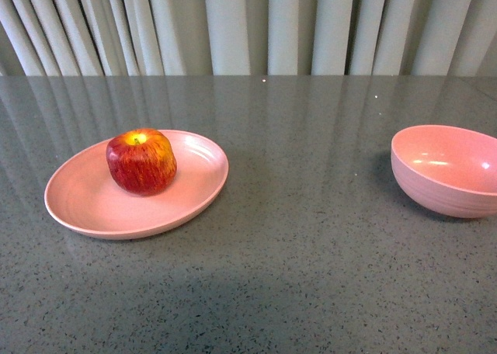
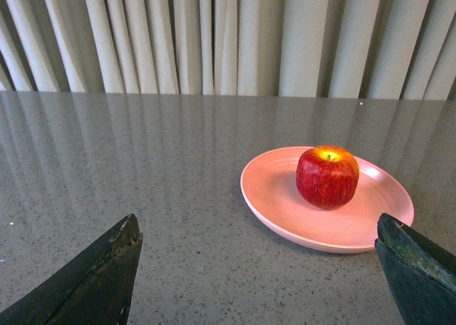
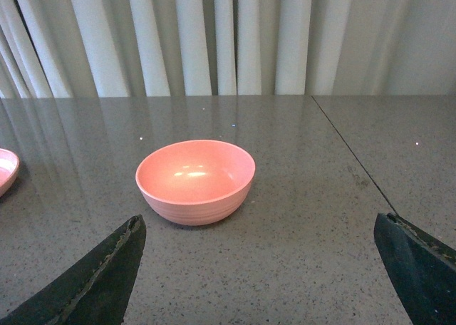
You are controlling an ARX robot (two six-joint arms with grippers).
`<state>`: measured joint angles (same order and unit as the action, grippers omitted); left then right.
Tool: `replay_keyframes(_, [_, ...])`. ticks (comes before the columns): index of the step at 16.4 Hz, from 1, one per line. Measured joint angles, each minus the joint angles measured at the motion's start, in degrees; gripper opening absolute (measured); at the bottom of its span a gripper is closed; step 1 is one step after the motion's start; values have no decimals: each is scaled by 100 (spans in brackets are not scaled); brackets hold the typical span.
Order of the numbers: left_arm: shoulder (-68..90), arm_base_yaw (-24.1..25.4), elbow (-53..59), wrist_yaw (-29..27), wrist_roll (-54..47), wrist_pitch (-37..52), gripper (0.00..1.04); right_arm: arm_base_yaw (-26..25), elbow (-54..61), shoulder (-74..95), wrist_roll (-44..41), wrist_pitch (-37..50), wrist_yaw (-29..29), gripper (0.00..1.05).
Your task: Move apple from plate to bowl
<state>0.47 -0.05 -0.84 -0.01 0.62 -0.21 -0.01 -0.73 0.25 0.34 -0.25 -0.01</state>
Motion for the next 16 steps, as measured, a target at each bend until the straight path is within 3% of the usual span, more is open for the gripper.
replay_keyframes(16, [0, 0, 0, 0, 0, 0, 98, 0, 0, 0, 0, 2, 0, 98])
